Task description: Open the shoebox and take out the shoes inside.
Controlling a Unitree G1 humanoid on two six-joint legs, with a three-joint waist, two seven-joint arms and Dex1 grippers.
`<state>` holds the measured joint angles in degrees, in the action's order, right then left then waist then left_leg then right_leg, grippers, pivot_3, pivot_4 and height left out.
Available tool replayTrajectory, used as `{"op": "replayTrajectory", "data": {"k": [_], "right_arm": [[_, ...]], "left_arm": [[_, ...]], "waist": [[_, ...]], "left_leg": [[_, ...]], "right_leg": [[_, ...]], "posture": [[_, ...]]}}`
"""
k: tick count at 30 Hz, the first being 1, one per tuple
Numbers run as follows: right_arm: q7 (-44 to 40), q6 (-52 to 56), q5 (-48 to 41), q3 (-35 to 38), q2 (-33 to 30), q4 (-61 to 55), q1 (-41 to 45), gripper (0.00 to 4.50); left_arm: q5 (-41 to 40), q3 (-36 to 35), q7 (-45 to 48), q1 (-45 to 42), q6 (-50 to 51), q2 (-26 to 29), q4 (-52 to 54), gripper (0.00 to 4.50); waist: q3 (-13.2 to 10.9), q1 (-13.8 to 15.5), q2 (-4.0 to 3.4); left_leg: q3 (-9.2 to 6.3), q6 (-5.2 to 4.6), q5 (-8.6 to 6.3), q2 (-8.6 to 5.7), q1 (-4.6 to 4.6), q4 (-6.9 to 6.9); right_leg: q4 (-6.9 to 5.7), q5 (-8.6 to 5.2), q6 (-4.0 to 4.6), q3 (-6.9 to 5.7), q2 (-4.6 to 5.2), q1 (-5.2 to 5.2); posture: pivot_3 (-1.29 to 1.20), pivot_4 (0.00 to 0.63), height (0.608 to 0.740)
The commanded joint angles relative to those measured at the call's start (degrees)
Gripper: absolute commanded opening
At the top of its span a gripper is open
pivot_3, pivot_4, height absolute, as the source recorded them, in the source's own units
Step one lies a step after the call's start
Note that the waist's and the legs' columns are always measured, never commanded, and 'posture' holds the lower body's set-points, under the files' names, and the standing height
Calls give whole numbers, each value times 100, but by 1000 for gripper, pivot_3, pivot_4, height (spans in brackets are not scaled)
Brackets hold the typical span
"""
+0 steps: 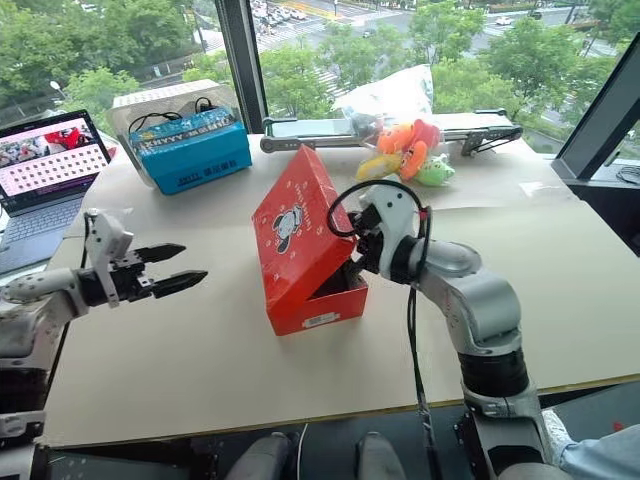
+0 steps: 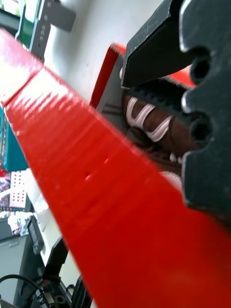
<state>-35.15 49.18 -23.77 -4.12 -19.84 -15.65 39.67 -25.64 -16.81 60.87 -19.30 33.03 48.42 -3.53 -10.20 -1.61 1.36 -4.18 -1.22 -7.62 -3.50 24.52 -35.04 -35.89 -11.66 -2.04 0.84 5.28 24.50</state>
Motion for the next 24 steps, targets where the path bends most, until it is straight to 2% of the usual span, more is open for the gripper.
{"op": "replayTrajectory", "data": {"k": [1,9,15,20,24], "right_arm": [[-184,-458,66,-230,193,422,430,4405],[-526,-1113,242,-570,589,1504,1053,4405],[-794,-1560,402,-800,966,2232,1333,4405],[-842,-1891,572,-861,1284,2788,1469,4405],[-812,-1915,685,-880,1410,2883,1499,4405]], "left_arm": [[-392,-826,-19,231,389,550,588,4500],[-857,-1758,105,1353,1005,886,1416,4500],[-1427,-2703,1115,2204,1820,1598,1580,4500],[-1666,-3131,1563,2372,2124,2084,1483,4500],[-1931,-3110,1715,2005,2344,2452,1286,4500]], "waist": [[0,-51,0],[0,-147,1],[0,-257,3],[-2,-235,0],[-2,-204,2]], "left_leg": [[0,0,0,2,0,2],[3,23,-14,-1,0,13],[6,26,-15,13,6,25],[9,36,-20,32,0,28],[9,40,-20,30,-3,27]], "right_leg": [[-1,-1,1,-1,-2,3],[0,10,25,4,-3,12],[-23,1,45,9,-18,48],[-31,-5,60,7,-36,52],[-24,-4,60,2,-34,55]], "posture": [[0,150,740],[0,150,740],[0,150,740],[0,150,740],[0,150,740]]}}
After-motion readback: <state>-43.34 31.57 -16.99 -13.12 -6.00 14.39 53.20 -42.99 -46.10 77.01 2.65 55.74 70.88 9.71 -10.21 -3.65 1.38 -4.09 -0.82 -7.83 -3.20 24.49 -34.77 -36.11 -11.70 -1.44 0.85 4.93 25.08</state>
